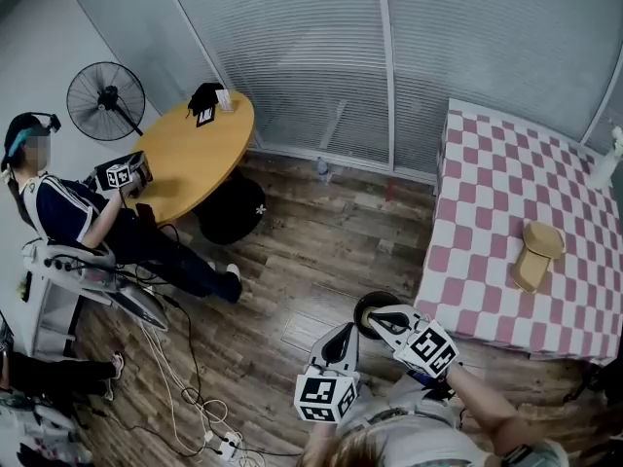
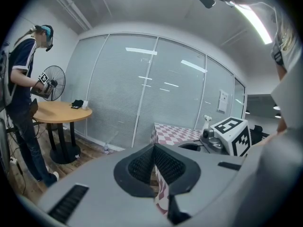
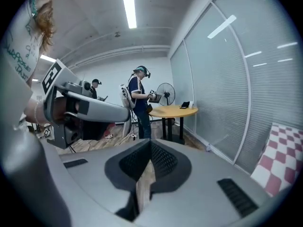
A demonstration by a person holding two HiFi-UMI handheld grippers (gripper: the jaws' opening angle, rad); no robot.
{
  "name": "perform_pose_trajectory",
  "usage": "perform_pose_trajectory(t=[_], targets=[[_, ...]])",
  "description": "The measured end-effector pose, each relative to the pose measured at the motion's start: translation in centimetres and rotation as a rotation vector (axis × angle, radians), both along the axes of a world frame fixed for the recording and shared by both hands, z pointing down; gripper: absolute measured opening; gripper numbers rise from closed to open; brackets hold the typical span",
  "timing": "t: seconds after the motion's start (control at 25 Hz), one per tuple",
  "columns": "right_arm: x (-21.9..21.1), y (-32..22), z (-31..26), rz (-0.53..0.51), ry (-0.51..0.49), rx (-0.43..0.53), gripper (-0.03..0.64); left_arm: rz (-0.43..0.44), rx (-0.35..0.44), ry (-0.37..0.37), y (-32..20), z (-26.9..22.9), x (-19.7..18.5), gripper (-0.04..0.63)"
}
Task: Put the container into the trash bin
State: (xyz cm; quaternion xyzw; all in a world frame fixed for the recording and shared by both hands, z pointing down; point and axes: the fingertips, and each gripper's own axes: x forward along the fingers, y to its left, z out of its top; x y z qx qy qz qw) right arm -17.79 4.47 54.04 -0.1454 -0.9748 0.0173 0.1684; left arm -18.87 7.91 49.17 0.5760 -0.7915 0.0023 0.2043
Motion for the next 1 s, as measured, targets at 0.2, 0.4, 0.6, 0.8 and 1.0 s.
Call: perform_pose_trajectory(t=[0.2, 0.4, 0.6, 0.8, 1.0], targets=[[0.8, 0.0, -4.6, 0.016, -0.091, 0.067, -0.006, 0.003, 0.045, -0.040, -0.4, -2.3, 0.4, 0.006], [0.8, -0.8, -9.7, 0.085, -0.204, -0.039, -0.006, 0.009, 0.093, -0.104, -0.9, -5.2, 0.2, 0.006], [1.0, -1.4, -12.9, 0.125, -0.271, -0.053, -0.006, 0.011, 0.133, -0.153, -1.2, -7.7, 0.3, 0.006], [1.5, -1.2, -15.2, 0.132, -0.283, 0.037, -0.006, 0.029, 0.183, -0.182, -1.6, -9.6, 0.8, 0.006], [1.8, -1.0, -16.4, 0.116, -0.292, 0.036, -0.006, 0.039, 0.207, -0.207, -1.8, -10.8, 1.0, 0.006]])
